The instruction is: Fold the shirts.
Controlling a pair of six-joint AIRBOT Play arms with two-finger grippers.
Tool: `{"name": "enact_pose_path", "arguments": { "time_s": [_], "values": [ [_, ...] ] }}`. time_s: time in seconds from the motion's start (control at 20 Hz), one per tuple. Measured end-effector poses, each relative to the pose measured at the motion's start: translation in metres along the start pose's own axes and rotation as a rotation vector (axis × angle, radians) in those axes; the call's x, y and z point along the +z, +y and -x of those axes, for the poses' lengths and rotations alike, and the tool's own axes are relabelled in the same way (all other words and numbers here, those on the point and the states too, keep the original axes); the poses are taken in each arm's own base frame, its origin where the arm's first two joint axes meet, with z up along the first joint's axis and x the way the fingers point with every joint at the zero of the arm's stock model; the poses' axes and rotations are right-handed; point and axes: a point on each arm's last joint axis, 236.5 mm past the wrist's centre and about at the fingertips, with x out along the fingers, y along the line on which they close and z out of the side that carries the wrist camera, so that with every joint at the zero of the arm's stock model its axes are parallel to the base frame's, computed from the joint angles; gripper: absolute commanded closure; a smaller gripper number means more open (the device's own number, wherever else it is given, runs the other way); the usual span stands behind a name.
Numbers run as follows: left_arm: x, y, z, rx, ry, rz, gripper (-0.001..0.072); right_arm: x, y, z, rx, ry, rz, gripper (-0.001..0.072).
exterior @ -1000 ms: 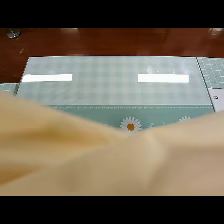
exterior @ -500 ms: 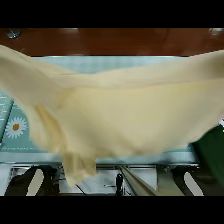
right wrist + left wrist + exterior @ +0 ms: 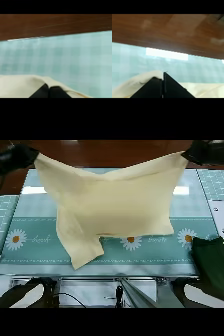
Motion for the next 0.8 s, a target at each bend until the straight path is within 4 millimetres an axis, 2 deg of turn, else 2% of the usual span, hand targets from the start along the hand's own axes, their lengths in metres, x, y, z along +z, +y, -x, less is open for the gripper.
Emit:
{"name": "enact_pose_path", "arguments": {
  "time_s": [0.05,0.1,0.15,0.2,0.25,0.35,0.45,0.6,0.7,0.8],
  "values": [
    [-0.011,0.005,-0.017,0.006,0.025,0.012,0.0648,0.002,-0.007,-0.024,0.023,0.007,-0.041,0.0689],
    [-0.02,0.01,-0.031,0.014,0.039,0.023,0.049,0.005,-0.013,-0.044,0.045,0.011,-0.084,0.0602],
    [-0.031,0.014,-0.043,0.019,0.063,0.044,0.0154,0.005,-0.018,-0.061,0.065,0.018,-0.126,0.028],
    [-0.04,0.018,-0.053,0.024,0.081,0.068,0.0003,0.004,-0.025,-0.076,0.082,0.028,-0.173,0.008],
    [-0.047,0.023,-0.06,0.033,0.095,0.104,0.0003,0.004,-0.031,-0.087,0.099,0.037,-0.214,0.008],
    [-0.056,0.035,-0.063,0.048,0.131,0.154,0.0004,-0.001,-0.043,-0.094,0.129,0.079,-0.257,0.0078],
    [-0.066,0.059,-0.055,0.078,0.198,0.193,0.0004,-0.012,-0.063,-0.085,0.123,0.144,-0.259,0.0078],
    [-0.103,0.11,-0.02,0.153,0.389,0.251,0.0004,-0.051,-0.112,-0.047,0.011,0.318,-0.217,0.0079],
    [-0.144,0.139,0.013,0.196,0.553,0.335,0.0004,-0.095,-0.157,-0.011,-0.127,0.45,-0.23,0.0079],
    [-0.185,0.154,0.045,0.22,0.678,0.44,0.0006,-0.137,-0.182,0.02,-0.21,0.507,-0.291,0.0079]
  ]
}}
